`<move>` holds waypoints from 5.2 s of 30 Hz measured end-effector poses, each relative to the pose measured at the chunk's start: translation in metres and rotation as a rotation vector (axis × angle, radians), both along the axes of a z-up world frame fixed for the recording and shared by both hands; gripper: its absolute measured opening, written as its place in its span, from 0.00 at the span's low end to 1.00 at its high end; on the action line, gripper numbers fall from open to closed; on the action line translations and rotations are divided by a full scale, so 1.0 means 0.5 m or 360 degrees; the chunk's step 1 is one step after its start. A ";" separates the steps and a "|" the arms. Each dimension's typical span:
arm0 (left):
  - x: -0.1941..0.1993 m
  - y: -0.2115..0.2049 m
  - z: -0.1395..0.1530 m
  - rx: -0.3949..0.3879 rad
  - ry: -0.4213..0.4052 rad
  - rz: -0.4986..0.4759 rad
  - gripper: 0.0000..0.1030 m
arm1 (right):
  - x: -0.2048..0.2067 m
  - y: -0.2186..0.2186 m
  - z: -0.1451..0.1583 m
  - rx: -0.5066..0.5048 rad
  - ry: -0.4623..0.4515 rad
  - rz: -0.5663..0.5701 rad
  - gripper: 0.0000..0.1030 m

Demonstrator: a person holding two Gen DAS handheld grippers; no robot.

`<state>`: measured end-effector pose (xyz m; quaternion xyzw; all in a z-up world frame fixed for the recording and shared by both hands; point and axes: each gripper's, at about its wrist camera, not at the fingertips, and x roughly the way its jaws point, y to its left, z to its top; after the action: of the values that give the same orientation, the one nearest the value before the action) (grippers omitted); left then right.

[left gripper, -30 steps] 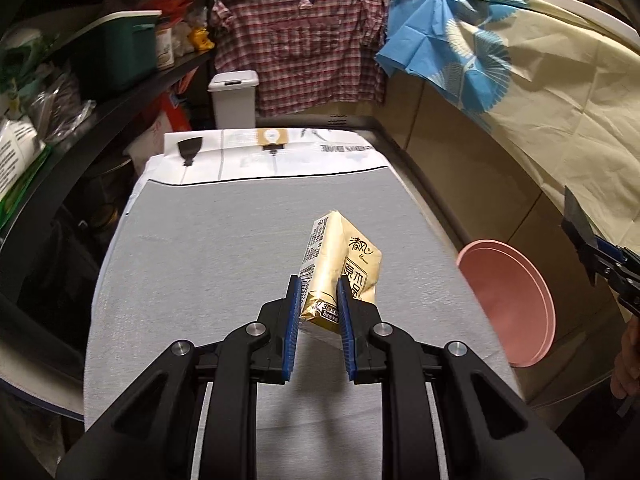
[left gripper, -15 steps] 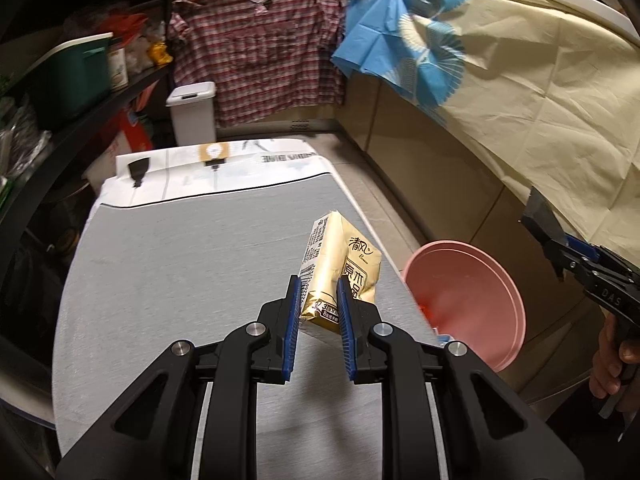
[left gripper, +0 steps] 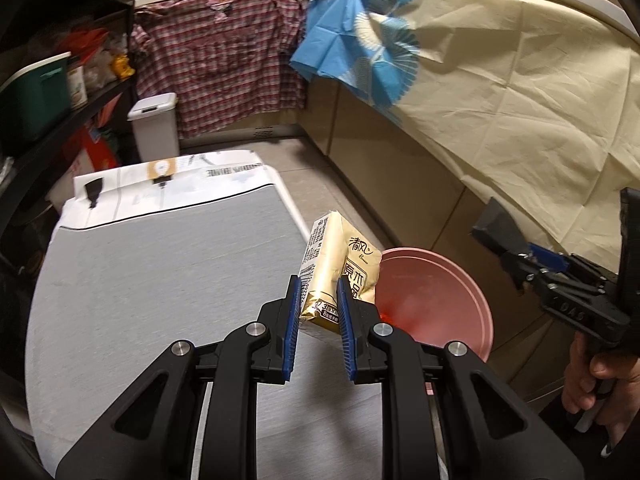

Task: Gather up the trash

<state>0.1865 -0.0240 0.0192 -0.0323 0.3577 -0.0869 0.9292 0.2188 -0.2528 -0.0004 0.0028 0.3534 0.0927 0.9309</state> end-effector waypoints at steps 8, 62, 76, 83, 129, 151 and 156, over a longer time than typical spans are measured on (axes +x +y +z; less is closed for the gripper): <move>0.017 -0.081 -0.018 0.0030 -0.0001 -0.0122 0.18 | 0.011 -0.006 -0.014 -0.0039 0.0042 -0.0037 0.50; -0.279 -0.033 -0.017 0.0000 -0.0008 0.0176 0.70 | -0.325 -0.041 0.065 -0.0033 -0.0222 -0.0209 0.91; -0.342 -0.051 -0.015 0.0052 -0.0083 0.0264 0.74 | -0.376 -0.035 0.050 -0.0073 -0.0227 -0.0199 0.91; -0.339 -0.053 -0.020 0.0041 -0.0064 0.0259 0.74 | -0.363 -0.027 0.048 -0.0105 -0.0211 -0.0194 0.91; -0.349 -0.081 -0.014 0.0059 -0.0110 0.0184 0.74 | -0.359 -0.029 0.046 -0.0098 -0.0208 -0.0193 0.91; -0.350 -0.082 -0.012 0.0060 -0.0125 0.0181 0.74 | -0.360 -0.026 0.046 -0.0096 -0.0208 -0.0197 0.91; -0.353 -0.081 -0.011 0.0061 -0.0143 0.0184 0.74 | -0.361 -0.025 0.047 -0.0098 -0.0209 -0.0197 0.91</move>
<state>0.0098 -0.0646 0.0136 -0.0313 0.3146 -0.0277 0.9483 0.0383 -0.2653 0.0229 -0.0100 0.2935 0.0239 0.9556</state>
